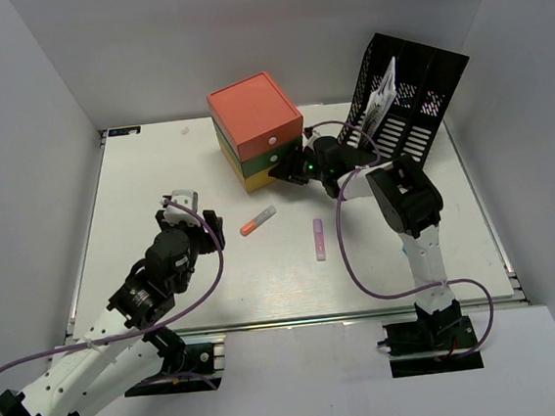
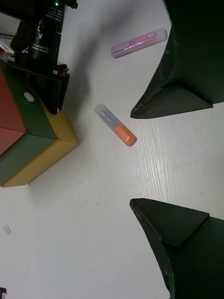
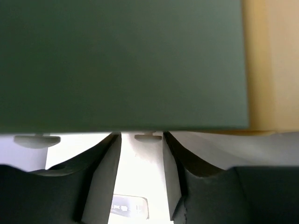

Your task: Organize the desk

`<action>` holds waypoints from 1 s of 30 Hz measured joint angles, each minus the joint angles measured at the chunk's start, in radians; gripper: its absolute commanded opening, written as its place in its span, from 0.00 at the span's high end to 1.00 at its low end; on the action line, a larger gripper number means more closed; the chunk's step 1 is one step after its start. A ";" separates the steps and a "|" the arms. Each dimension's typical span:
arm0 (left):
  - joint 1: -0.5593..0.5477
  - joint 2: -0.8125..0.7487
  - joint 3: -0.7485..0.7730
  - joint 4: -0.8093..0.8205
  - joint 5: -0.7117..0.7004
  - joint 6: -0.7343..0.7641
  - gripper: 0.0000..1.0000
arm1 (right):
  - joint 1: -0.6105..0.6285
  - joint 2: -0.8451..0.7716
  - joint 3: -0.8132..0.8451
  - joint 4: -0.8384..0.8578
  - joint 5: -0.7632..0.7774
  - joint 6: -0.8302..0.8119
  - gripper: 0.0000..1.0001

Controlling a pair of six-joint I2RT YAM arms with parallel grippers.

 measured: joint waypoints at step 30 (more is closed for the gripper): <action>0.001 0.161 -0.002 0.059 0.196 0.060 0.18 | -0.023 -0.169 -0.293 0.101 0.011 -0.084 0.43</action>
